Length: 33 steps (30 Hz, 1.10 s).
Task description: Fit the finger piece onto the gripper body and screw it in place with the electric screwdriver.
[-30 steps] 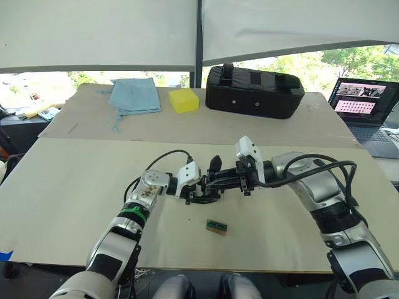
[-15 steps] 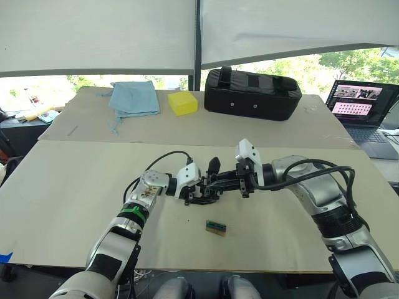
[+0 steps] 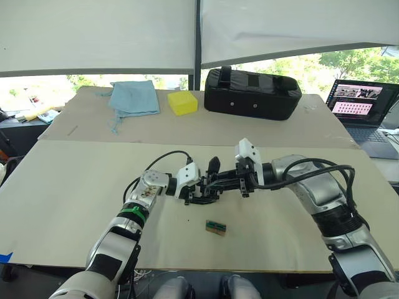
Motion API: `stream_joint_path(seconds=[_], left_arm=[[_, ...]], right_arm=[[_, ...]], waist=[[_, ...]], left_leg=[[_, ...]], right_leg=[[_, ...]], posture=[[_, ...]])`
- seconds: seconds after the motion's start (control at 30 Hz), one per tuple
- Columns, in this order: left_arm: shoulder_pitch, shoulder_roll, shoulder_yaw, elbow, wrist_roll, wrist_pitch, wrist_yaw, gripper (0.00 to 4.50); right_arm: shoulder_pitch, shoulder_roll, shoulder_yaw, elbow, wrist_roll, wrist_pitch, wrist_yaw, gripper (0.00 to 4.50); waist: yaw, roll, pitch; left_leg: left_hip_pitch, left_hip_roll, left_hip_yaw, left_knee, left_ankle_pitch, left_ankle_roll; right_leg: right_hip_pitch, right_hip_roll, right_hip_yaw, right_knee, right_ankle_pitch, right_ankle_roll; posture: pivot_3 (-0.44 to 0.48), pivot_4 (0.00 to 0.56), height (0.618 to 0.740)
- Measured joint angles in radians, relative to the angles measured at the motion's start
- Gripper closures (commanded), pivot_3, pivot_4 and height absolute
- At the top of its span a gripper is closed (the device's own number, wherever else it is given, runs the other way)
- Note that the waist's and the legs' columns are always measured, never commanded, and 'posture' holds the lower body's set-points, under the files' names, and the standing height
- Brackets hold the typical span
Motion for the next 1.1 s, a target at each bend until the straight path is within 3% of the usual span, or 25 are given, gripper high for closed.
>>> stream_joint_path(seconds=[0.6,0.67,0.9,1.1], left_arm=[[0.000,0.007,0.006,0.002,-0.003,-0.001,-0.003,2.15],[0.000,0.006,0.009,0.002,-0.003,-0.002,-0.005,2.15],[-0.007,-0.014,0.015,0.012,-0.005,-0.025,-0.008,2.15],[-0.012,-0.021,0.015,0.021,-0.004,-0.027,-0.010,2.15]], right_arm=[[0.019,0.042,-0.035,0.021,-0.002,-0.022,0.001,4.18],[0.018,0.056,-0.048,0.024,0.002,-0.022,-0.004,3.11],[0.018,0.046,-0.074,-0.016,0.041,0.039,0.013,0.70],[0.061,-0.035,-0.080,-0.090,0.039,0.045,0.020,0.69]], waist=[[-0.004,0.000,0.000],[-0.009,0.001,0.001],[-0.002,0.005,0.005],[0.004,0.004,0.005]], left_leg=[[-0.001,0.000,0.000,0.000,0.000,0.000],[-0.001,0.000,0.000,0.000,0.000,0.000],[-0.010,0.000,0.000,0.000,0.004,-0.006],[-0.010,0.000,0.000,0.000,0.003,-0.005]], right_leg=[[0.000,0.000,0.000,0.000,0.000,0.000],[-0.001,0.000,0.000,0.000,0.000,0.000],[-0.007,0.000,-0.001,-0.001,0.000,0.000],[-0.007,0.000,-0.001,-0.005,0.000,0.000]], posture=[[0.000,0.150,0.739],[0.000,0.150,0.739],[0.000,0.150,0.739],[0.000,0.150,0.739]])
